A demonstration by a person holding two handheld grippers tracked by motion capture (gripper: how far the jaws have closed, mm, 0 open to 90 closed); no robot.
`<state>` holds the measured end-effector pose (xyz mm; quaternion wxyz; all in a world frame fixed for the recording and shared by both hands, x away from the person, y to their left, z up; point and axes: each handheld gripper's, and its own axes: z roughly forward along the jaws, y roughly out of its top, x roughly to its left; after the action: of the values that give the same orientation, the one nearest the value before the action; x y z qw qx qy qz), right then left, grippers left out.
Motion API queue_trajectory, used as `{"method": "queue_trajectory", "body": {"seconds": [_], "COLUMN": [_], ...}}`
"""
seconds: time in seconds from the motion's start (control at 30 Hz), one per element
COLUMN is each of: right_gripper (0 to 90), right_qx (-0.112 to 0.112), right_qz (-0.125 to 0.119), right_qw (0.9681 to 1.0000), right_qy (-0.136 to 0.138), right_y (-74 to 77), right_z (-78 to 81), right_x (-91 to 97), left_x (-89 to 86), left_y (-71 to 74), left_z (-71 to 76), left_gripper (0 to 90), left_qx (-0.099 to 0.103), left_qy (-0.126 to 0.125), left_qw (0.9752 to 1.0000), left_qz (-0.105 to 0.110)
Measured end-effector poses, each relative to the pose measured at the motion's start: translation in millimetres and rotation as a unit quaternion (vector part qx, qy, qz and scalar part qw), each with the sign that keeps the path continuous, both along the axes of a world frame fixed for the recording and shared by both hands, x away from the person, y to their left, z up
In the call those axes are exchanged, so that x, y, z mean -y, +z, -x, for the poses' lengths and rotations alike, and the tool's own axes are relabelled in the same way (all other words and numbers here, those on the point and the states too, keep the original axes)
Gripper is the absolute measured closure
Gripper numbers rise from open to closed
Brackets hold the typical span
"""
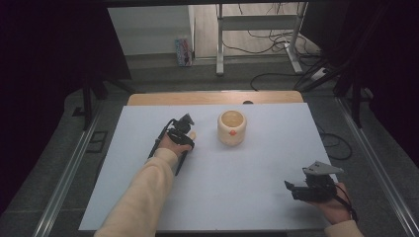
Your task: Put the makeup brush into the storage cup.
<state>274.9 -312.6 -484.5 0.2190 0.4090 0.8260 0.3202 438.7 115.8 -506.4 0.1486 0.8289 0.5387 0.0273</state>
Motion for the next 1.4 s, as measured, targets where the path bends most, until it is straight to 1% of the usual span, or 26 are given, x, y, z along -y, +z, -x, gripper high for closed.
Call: {"method": "queue_trajectory", "body": {"seconds": [0.03, 0.13, 0.27, 0.3, 0.6, 0.7, 0.8, 0.83, 0.9, 1.03, 1.13, 1.2, 1.27, 1.4], "right_gripper": [19.2, 19.2, 19.3, 19.4, 20.1, 20.2, 20.2, 20.2, 20.2, 20.2, 20.2, 20.2, 20.2, 20.2], "right_qx": [0.000, 0.000, 0.000, 0.000, 0.007, 0.008, 0.007, 0.007, 0.008, 0.008, 0.008, 0.008, 0.008, 0.009], "right_qz": [0.000, 0.000, 0.000, 0.000, 0.000, 0.000, 0.000, 0.000, 0.000, 0.000, 0.000, 0.001, 0.002, 0.002], "right_qw": [1.0000, 1.0000, 1.0000, 1.0000, 1.0000, 1.0000, 1.0000, 1.0000, 1.0000, 1.0000, 1.0000, 1.0000, 1.0000, 1.0000], "right_qy": [0.001, 0.001, 0.001, 0.001, 0.001, 0.000, 0.000, -0.001, 0.000, -0.001, -0.001, -0.002, -0.002, -0.002], "right_y": [-0.1, -0.1, -0.1, -0.1, 1.2, 1.5, 1.7, 1.7, 1.7, 1.8, 1.8, 1.7, 1.7, 1.8], "right_z": [-0.1, -0.1, -0.1, -0.1, 0.4, 0.6, 0.6, 0.5, 0.4, 0.5, 0.7, 0.6, 0.5, 0.6], "right_x": [-0.1, -0.3, -0.1, 0.1, 0.3, 0.7, 1.0, 1.1, 1.1, 0.5, 0.5, 0.5, 0.4, 0.4], "left_x": [0.5, 1.4, 1.3, 1.3, 2.5, 2.1, 1.1, 0.3, -0.7, -2.5, -5.9, -9.1, -12.3, -19.4], "left_y": [0.2, 0.1, 0.3, 0.4, 0.9, 2.0, 6.1, 7.9, 11.8, 19.9, 27.9, 33.4, 38.3, 46.8], "left_z": [0.1, 0.5, -0.2, -0.4, -0.5, 0.2, 1.3, 1.7, 2.9, 5.4, 7.7, 9.6, 11.3, 14.0], "left_gripper": [65.6, 67.6, 73.1, 76.6, 77.1, 77.2, 77.2, 77.3, 77.3, 77.3, 77.3, 77.3, 77.3, 77.3], "left_qx": [0.002, 0.004, 0.002, 0.001, 0.001, 0.004, 0.008, 0.009, 0.011, 0.020, 0.031, 0.044, 0.052, 0.060], "left_qy": [0.002, 0.002, 0.008, 0.009, 0.011, 0.010, 0.011, 0.007, 0.004, 0.000, 0.003, 0.007, 0.011, 0.011], "left_qw": [1.0000, 0.9999, 1.0000, 0.9999, 0.9999, 0.9999, 0.9999, 0.9999, 0.9998, 0.9993, 0.9985, 0.9979, 0.9971, 0.9958], "left_qz": [-0.007, -0.009, -0.006, -0.005, -0.009, -0.005, 0.004, 0.006, 0.017, 0.030, 0.044, 0.047, 0.055, 0.068]}}
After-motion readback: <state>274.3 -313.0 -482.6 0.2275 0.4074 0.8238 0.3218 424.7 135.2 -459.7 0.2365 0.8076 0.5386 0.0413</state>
